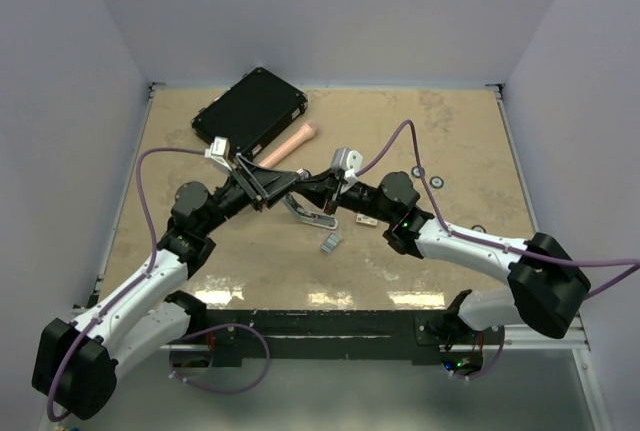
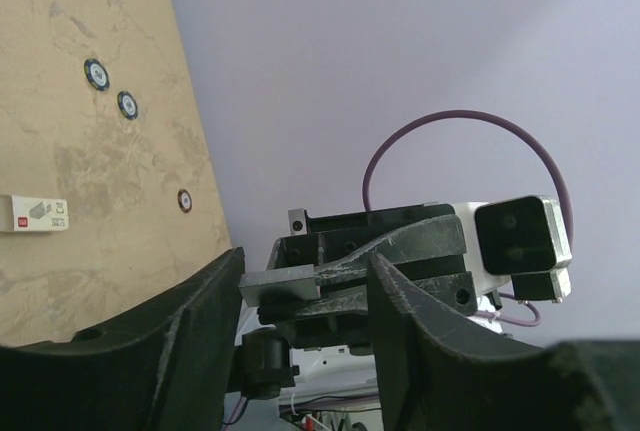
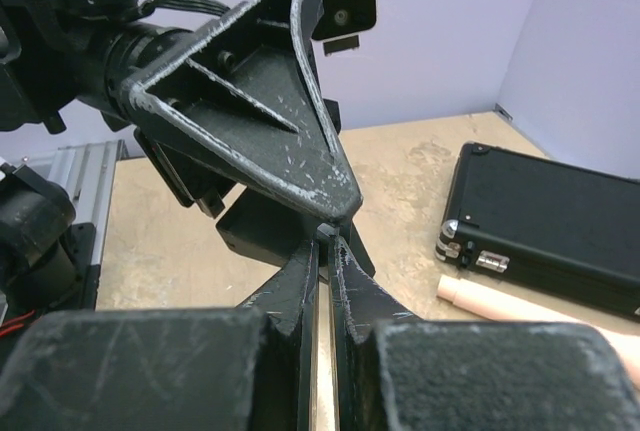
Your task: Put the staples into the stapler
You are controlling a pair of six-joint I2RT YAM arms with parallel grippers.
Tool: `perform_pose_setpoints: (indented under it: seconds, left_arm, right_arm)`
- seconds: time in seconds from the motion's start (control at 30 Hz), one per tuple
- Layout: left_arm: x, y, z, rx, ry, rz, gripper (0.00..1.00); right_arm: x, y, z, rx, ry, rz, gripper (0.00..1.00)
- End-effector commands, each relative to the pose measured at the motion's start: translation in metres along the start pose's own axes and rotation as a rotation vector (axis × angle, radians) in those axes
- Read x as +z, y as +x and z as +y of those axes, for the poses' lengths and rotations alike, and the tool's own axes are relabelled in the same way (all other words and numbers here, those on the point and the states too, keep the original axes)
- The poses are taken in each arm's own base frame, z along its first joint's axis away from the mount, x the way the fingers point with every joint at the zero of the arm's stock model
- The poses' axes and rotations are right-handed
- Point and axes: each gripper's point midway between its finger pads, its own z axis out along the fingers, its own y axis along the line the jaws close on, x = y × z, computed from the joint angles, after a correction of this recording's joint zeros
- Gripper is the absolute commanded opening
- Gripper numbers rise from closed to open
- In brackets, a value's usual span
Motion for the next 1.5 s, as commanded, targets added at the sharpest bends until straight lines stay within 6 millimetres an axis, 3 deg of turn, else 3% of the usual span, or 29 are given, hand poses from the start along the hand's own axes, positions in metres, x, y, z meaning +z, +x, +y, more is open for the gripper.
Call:
perform_pose_setpoints:
  seconds: [0.0, 0.53, 0.63, 0.67, 0.73, 0.93, 1.17, 1.2, 1.3, 1.33, 1.47]
  left_arm:
    - [-0.001, 0.001, -0.025, 0.012, 0.088, 0.010, 0.52]
    - [-0.003, 0.001, -0.025, 0.021, 0.088, 0.002, 0.29]
    - [-0.003, 0.001, -0.022, 0.039, 0.077, -0.001, 0.27]
    - [-0.003, 0.001, -0.020, 0.043, 0.068, -0.001, 0.26]
    - [-0.003, 0.002, -0.017, 0.068, 0.056, 0.001, 0.25]
    - [-0.003, -0.005, 0.015, 0.238, -0.139, 0.010, 0.24]
    - [-0.021, -0.018, 0.071, 0.511, -0.503, 0.118, 0.25]
    - [-0.024, -0.017, 0.078, 0.556, -0.534, 0.159, 0.25]
    - [-0.033, -0.003, 0.103, 0.590, -0.651, 0.280, 0.25]
    - [-0.036, 0.011, 0.113, 0.589, -0.702, 0.359, 0.25]
    - [-0.046, 0.040, 0.138, 0.644, -0.842, 0.501, 0.25]
  right_arm:
    - [0.009, -0.022, -0.004, -0.042, 0.007, -0.061, 0.02]
    - [0.007, -0.017, -0.003, -0.041, 0.008, -0.035, 0.04]
    - [0.006, -0.017, -0.004, -0.045, 0.016, -0.026, 0.12]
    - [0.005, -0.016, -0.005, -0.043, 0.021, -0.021, 0.23]
    - [0.001, -0.015, -0.005, -0.037, 0.029, -0.007, 0.35]
    - [-0.026, -0.014, -0.018, -0.017, 0.160, 0.037, 0.58]
    - [-0.081, 0.005, -0.041, 0.040, 0.409, 0.160, 0.68]
    - [-0.089, -0.001, -0.038, 0.040, 0.418, 0.149, 0.68]
    - [-0.113, -0.006, -0.051, 0.042, 0.540, 0.146, 0.68]
    - [-0.119, -0.007, -0.056, 0.036, 0.581, 0.146, 0.69]
    - [-0.134, -0.003, -0.061, 0.036, 0.643, 0.169, 0.68]
